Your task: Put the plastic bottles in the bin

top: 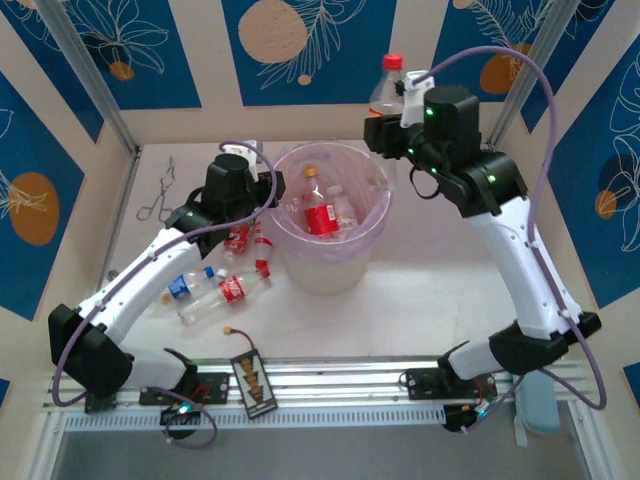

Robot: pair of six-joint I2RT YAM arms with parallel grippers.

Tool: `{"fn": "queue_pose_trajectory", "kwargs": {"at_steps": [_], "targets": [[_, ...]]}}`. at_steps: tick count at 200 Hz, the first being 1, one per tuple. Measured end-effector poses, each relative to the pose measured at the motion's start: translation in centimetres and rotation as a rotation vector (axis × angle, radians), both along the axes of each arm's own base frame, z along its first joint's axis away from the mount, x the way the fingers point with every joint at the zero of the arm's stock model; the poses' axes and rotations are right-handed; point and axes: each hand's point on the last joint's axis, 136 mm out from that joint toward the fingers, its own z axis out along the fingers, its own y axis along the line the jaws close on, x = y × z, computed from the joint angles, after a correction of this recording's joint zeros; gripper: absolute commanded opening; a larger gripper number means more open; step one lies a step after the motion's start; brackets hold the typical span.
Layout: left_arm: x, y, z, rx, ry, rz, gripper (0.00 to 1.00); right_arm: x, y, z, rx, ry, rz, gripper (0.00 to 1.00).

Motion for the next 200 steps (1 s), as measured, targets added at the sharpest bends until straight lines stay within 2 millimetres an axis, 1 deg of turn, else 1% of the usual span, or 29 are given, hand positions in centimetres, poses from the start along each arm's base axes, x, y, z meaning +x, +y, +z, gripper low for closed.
{"fn": "queue_pose_trajectory", "kwargs": {"at_steps": [14, 24, 38, 66, 86, 100, 136, 156, 164, 185, 200], "targets": [[0.0, 0.0, 0.0, 0.000, 0.000, 0.000, 0.32, 1.0, 1.4, -0.8, -0.014, 0.027, 0.026, 0.51], [0.0, 0.0, 0.0, 0.000, 0.000, -0.001, 0.32, 1.8, 2.2, -1.9, -0.030, 0.057, 0.041, 0.49], [0.0, 0.0, 0.0, 0.001, 0.001, -0.001, 0.32, 2.6, 3.5, -4.1, -0.062, 0.112, 0.069, 0.49], [-0.1, 0.0, 0.0, 0.005, 0.007, -0.001, 0.32, 3.8, 5.5, -8.7, -0.116, 0.223, 0.110, 0.48], [-0.1, 0.0, -0.1, 0.008, 0.011, -0.001, 0.32, 4.2, 6.2, -11.6, -0.145, 0.289, 0.125, 0.49], [-0.1, 0.0, -0.1, 0.009, 0.011, -0.001, 0.32, 4.3, 6.5, -13.2, -0.163, 0.324, 0.130, 0.48], [-0.1, 0.0, -0.1, 0.010, 0.013, -0.001, 0.32, 3.9, 6.3, -17.6, -0.212, 0.414, 0.129, 0.50], [-0.1, 0.0, -0.1, 0.010, 0.013, -0.001, 0.32, 3.5, 6.0, -20.4, -0.241, 0.469, 0.128, 0.55], [-0.1, 0.0, -0.1, 0.010, 0.013, -0.001, 0.32, 3.4, 5.9, -21.2, -0.248, 0.482, 0.127, 0.58], [-0.1, 0.0, -0.1, 0.010, 0.013, -0.001, 0.32, 3.5, 6.2, -21.3, -0.229, 0.462, 0.134, 0.67], [-0.1, 0.0, -0.1, 0.010, 0.013, -0.002, 0.32, 3.1, 6.1, -21.2, -0.220, 0.463, 0.136, 0.77]]}}
